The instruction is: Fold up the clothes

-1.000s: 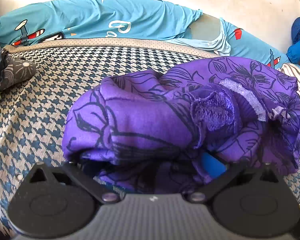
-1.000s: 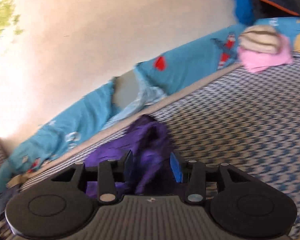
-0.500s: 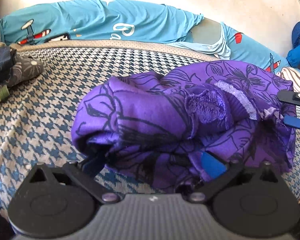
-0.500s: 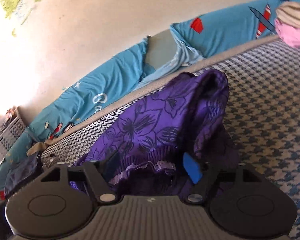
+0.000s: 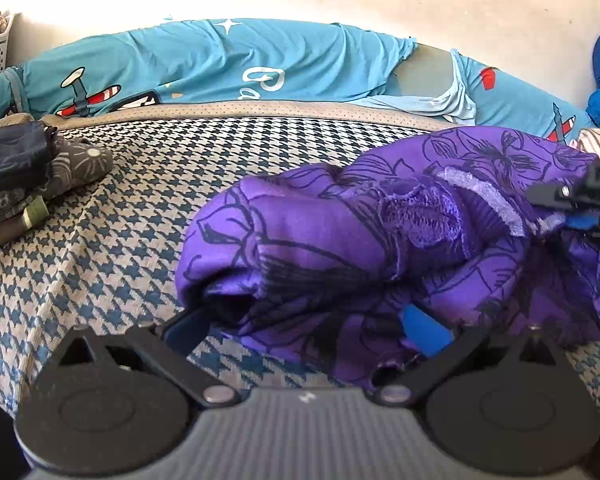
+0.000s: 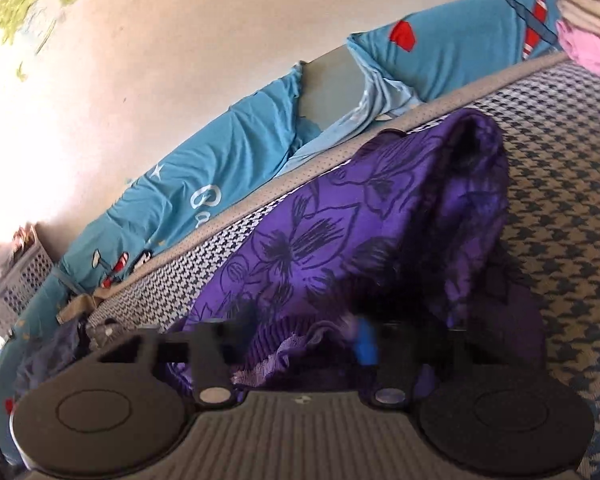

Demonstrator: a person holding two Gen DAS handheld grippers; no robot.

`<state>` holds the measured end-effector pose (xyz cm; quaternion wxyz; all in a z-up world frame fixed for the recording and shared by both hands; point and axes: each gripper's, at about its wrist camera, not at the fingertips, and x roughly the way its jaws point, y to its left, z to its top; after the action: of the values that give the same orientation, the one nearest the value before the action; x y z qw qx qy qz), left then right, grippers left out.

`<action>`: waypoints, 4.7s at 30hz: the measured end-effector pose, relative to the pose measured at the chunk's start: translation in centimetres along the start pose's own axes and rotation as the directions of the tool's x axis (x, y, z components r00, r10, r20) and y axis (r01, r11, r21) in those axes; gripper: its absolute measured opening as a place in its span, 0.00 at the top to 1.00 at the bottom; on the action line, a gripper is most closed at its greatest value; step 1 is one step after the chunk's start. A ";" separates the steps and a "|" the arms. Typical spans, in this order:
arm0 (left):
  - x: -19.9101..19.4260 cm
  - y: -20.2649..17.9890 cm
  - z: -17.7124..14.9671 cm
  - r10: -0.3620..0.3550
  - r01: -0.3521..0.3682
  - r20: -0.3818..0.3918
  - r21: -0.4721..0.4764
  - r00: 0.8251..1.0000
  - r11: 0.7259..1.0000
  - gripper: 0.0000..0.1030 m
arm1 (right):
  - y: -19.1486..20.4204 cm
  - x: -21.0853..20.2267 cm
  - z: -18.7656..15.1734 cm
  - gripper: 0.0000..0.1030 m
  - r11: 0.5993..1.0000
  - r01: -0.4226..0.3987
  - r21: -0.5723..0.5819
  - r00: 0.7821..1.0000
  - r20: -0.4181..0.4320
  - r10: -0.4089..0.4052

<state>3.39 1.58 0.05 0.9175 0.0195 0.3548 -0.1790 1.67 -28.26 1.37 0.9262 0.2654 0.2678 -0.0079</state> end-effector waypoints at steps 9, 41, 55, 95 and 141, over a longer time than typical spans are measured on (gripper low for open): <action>0.2 0.4 -0.1 0.011 -0.011 -0.004 -0.025 1.000 1.000 0.00 | 0.4 -1.3 0.1 0.92 0.999 -0.006 -0.034 0.999 0.054 0.008; 1.3 1.2 -0.2 0.052 -0.059 -0.085 -0.077 0.995 0.995 0.00 | 0.6 -1.4 -0.5 0.91 0.995 0.076 -0.060 0.997 0.025 -0.075; 1.0 0.4 0.9 0.074 -0.074 -0.013 -0.010 0.997 0.997 0.00 | 0.8 -1.1 -0.4 0.90 0.995 0.081 -0.049 0.997 0.020 -0.080; 6.4 0.3 1.8 0.079 -0.080 -0.070 -0.016 0.994 0.997 0.00 | 2.3 0.1 -0.8 0.92 0.997 0.033 -0.065 0.999 0.036 -0.031; 4.9 -1.5 2.7 0.095 -0.102 0.055 0.120 0.994 0.988 0.00 | -0.4 -0.9 0.5 0.67 0.999 0.012 0.036 1.000 0.014 -0.012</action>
<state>7.95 -1.83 -1.06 0.9307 0.0888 0.3191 -0.1553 1.11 -28.91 1.96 0.9230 0.2804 0.2628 -0.0202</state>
